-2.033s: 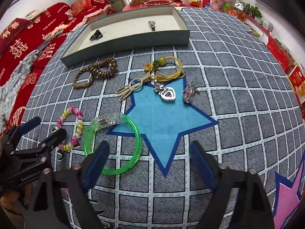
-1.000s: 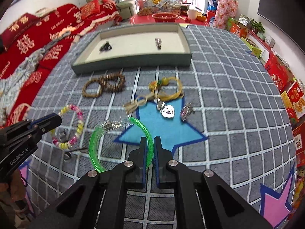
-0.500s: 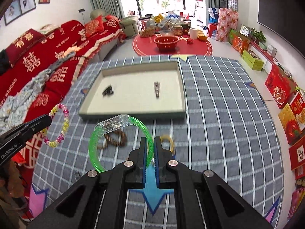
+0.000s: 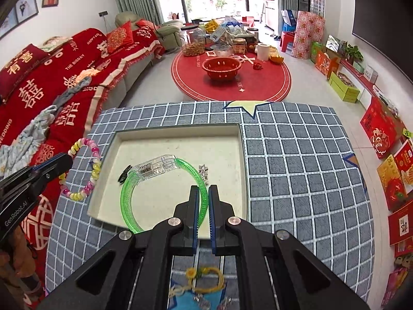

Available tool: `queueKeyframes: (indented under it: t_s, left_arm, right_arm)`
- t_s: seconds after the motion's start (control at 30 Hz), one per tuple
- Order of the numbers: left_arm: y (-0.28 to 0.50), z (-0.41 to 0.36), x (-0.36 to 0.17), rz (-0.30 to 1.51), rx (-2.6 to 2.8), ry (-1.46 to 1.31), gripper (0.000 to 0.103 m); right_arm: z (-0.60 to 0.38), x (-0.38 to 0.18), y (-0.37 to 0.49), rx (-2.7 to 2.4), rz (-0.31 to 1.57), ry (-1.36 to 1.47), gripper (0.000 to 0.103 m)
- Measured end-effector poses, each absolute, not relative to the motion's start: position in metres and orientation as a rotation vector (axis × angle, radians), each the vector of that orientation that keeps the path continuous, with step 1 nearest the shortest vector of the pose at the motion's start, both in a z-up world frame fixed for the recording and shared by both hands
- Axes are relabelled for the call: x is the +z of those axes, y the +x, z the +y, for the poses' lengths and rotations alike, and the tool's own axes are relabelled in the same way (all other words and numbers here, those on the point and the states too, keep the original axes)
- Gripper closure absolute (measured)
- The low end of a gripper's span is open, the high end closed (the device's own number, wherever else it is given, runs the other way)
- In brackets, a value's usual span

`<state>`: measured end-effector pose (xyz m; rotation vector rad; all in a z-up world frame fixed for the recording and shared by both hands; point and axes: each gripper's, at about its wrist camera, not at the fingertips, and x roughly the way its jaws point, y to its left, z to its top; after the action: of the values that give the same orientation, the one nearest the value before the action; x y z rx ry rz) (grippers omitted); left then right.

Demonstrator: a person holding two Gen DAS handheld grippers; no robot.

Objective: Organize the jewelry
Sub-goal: 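Carry the bracelet and bangle into the tray box and open both tools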

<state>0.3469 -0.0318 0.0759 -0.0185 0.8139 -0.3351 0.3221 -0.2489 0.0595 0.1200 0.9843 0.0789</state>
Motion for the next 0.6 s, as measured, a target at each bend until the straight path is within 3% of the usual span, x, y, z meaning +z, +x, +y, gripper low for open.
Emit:
queueKeyframes:
  t_s: [0.6]
  left_arm:
    - [0.434, -0.077, -0.028, 0.959, -0.296, 0.078, 0.081]
  right_arm:
    - [-0.256, -0.043, 0.415, 0.032, 1.106, 0.171, 0.096]
